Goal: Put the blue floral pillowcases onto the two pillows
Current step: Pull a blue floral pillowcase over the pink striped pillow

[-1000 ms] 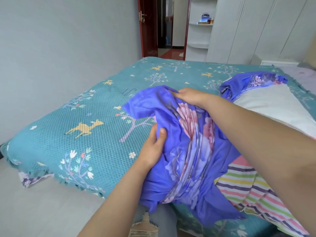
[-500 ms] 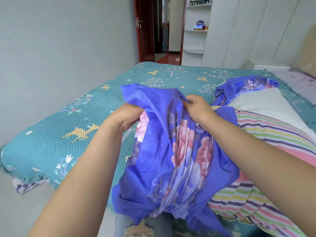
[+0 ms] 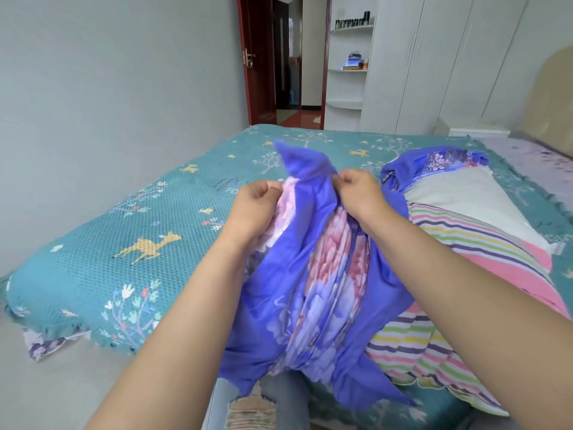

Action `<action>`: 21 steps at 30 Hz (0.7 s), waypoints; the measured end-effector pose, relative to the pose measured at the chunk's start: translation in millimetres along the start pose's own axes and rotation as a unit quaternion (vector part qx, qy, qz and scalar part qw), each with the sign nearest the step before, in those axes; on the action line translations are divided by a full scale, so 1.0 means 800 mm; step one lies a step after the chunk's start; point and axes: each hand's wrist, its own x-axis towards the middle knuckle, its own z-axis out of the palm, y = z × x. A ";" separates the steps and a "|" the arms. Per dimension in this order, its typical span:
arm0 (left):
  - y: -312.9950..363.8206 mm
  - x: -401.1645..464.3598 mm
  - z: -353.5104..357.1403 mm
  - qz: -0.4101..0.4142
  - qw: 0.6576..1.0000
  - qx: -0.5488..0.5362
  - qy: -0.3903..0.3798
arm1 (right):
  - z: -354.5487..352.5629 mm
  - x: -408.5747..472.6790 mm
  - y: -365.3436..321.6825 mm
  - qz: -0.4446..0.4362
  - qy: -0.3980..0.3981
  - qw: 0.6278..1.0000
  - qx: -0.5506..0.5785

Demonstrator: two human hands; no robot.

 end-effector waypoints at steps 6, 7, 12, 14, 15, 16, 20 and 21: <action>0.004 -0.006 0.007 0.028 0.999 -0.041 -0.015 | -0.016 -0.021 0.000 -0.027 -0.070 0.995 0.058; 0.010 -0.008 0.007 0.044 0.998 -0.032 -0.028 | -0.021 -0.021 -0.003 -0.078 -0.087 0.993 0.028; 0.026 -0.013 0.012 0.086 0.995 0.027 -0.051 | -0.031 -0.035 -0.009 -0.135 -0.108 0.985 0.026; 0.026 -0.016 0.012 0.086 0.994 0.043 -0.049 | -0.034 -0.045 -0.011 -0.079 -0.132 0.980 0.124; 0.025 -0.015 0.010 0.082 0.994 0.046 -0.050 | -0.037 -0.050 -0.015 -0.045 -0.148 0.976 0.153; 0.026 -0.013 0.008 0.072 0.995 0.037 -0.056 | -0.038 -0.055 -0.017 -0.014 -0.172 0.971 0.165; 0.043 0.001 0.003 0.026 0.997 -0.005 -0.076 | -0.033 -0.057 -0.013 0.047 -0.221 0.916 0.332; 0.046 0.001 0.005 0.022 0.995 0.009 -0.093 | -0.031 -0.060 -0.011 0.049 -0.239 0.903 0.353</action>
